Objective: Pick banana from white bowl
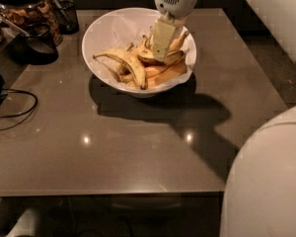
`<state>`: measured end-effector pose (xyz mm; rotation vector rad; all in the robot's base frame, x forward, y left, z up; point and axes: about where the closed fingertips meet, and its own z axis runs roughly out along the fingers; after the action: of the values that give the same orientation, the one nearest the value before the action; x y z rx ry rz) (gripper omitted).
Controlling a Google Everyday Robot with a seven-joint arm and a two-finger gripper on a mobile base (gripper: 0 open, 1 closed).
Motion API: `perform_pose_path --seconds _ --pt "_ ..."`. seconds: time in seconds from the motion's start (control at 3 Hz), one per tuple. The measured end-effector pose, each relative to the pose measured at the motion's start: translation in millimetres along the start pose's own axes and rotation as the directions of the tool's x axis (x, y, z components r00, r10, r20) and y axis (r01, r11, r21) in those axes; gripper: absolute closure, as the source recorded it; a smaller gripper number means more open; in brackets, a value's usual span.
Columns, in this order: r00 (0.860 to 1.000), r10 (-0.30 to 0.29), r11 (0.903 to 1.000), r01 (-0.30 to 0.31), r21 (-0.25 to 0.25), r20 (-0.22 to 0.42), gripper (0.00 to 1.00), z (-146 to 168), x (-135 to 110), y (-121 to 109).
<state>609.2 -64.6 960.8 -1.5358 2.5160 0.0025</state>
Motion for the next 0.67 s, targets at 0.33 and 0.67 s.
perform_pose_path --seconds 0.33,0.67 --pt "1.000 0.003 0.9998 -0.003 -0.019 -0.017 0.41 10.8 3.5 -1.2" --pt "0.999 0.001 0.9994 -0.002 -0.034 -0.032 0.41 20.2 4.5 -2.4"
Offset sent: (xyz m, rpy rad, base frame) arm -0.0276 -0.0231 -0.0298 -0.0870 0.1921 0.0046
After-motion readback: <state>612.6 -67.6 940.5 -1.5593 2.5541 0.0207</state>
